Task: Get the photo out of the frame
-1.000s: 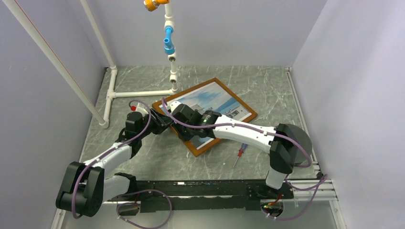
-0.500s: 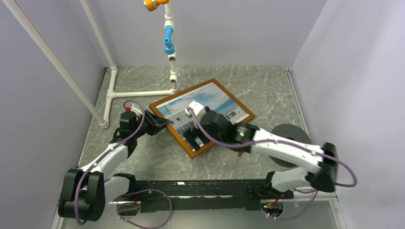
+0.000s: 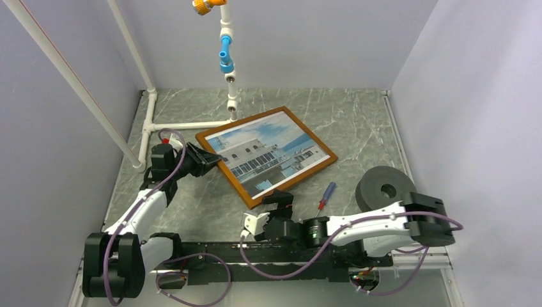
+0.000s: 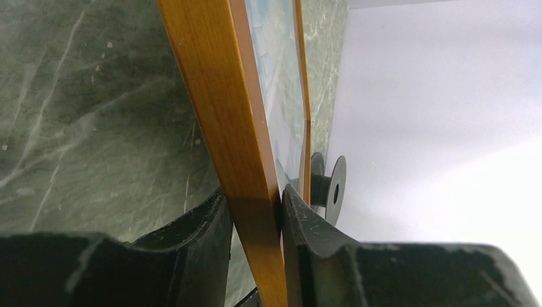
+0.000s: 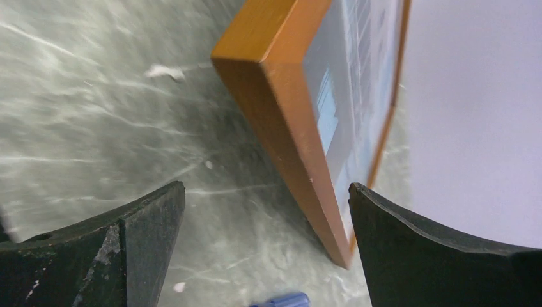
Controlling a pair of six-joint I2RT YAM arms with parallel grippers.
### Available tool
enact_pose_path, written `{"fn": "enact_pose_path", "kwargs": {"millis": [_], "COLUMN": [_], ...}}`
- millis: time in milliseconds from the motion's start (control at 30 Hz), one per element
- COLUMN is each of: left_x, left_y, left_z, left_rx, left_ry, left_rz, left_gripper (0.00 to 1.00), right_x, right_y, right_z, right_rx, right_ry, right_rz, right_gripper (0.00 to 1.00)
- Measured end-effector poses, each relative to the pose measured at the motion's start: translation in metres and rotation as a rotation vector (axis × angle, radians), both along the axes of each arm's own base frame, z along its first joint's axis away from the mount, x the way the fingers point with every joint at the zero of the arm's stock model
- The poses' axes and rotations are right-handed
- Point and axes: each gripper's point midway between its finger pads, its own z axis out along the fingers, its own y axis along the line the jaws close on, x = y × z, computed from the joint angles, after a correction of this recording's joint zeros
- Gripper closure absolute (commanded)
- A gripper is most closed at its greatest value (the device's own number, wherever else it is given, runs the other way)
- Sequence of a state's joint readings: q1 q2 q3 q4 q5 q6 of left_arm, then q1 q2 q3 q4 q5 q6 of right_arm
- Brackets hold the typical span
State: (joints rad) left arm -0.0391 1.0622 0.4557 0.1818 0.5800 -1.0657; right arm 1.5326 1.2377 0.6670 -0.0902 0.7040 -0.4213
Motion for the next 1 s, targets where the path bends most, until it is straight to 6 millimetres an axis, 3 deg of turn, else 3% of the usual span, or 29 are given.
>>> {"fn": "enact_pose_path", "kwargs": {"millis": [133,367,600,700,900,1000], "left_x": [-0.003,-0.006,-0.007,-0.007,-0.008,-0.006], "left_y": [0.0,0.001,0.001,0.001,0.0,-0.002], "left_z": [0.001,0.003,0.003,0.003,0.005,0.018], "left_rx": [-0.001,-0.006,-0.008,-0.008,-0.015,-0.033], "left_ry": [0.008,0.01,0.011,0.014,0.018,-0.013], "left_rz": [-0.007,-0.014,-0.015,-0.015,-0.017,-0.023], "left_gripper": [0.9,0.9,0.9,0.9,0.9,0.89], "right_x": [0.02,0.04,0.061,0.066,0.066,0.063], "right_y": [-0.007,0.007,0.015,0.013,0.013,0.018], "right_z": [-0.02,0.002,-0.001,-0.005,0.02,0.023], "right_rx": [-0.11,-0.038,-0.08,-0.118,0.006,0.025], "right_ry": [-0.19,-0.411,-0.605,-0.641,-0.582,-0.488], "right_rz": [-0.051,-0.104,-0.132,-0.134,-0.17,-0.127], "right_gripper": [0.0,0.02,0.04,0.2,0.52,0.6]}}
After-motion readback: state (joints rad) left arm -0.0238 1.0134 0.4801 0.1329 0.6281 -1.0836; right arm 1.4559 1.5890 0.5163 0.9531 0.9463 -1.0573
